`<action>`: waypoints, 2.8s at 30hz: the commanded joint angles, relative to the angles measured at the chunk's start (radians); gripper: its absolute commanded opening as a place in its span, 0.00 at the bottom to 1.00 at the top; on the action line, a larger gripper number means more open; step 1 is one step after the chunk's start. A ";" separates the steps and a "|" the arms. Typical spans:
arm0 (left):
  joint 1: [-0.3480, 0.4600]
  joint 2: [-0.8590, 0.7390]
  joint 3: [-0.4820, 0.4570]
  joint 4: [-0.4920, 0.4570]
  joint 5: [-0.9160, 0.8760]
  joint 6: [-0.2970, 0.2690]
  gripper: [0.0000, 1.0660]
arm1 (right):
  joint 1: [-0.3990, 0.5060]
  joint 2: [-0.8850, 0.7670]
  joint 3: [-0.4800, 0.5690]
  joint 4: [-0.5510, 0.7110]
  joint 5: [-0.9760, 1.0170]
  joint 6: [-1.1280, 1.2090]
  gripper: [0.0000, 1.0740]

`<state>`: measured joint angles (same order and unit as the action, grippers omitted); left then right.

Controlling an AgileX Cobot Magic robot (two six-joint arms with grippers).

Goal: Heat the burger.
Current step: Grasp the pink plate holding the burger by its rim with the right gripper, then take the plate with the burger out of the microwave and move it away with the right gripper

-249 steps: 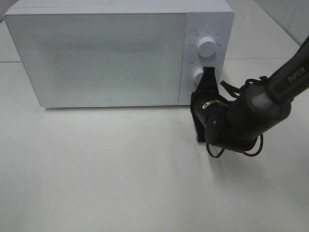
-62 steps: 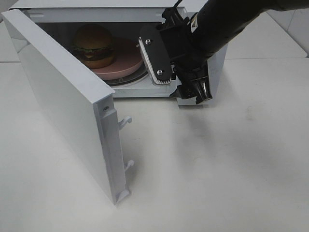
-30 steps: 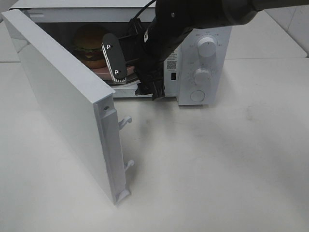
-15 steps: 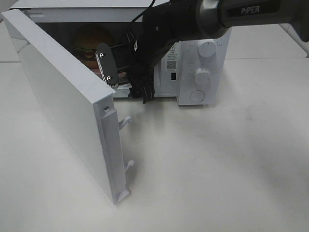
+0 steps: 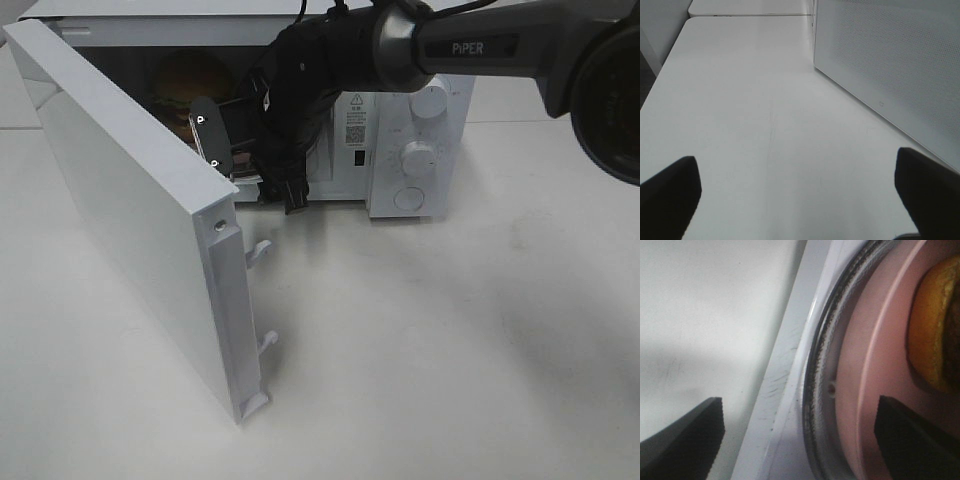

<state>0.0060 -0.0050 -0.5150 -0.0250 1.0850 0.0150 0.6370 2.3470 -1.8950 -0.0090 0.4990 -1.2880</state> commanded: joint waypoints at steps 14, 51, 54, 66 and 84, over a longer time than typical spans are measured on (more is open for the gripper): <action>0.002 -0.016 -0.001 -0.010 -0.012 -0.001 0.92 | -0.016 0.080 -0.140 -0.001 0.074 0.009 0.71; 0.002 -0.016 -0.001 -0.010 -0.012 -0.001 0.92 | -0.017 0.122 -0.205 -0.004 0.143 -0.002 0.00; 0.002 -0.016 -0.001 -0.010 -0.012 -0.001 0.92 | -0.016 0.109 -0.204 -0.004 0.194 -0.006 0.00; 0.002 -0.016 -0.001 -0.010 -0.012 -0.001 0.92 | 0.006 0.030 -0.154 0.003 0.189 -0.061 0.00; 0.002 -0.016 -0.001 -0.010 -0.012 -0.001 0.92 | -0.002 -0.176 0.157 0.137 0.000 -0.296 0.00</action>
<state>0.0060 -0.0050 -0.5150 -0.0250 1.0850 0.0150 0.6360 2.2050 -1.7350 0.1140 0.5730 -1.5580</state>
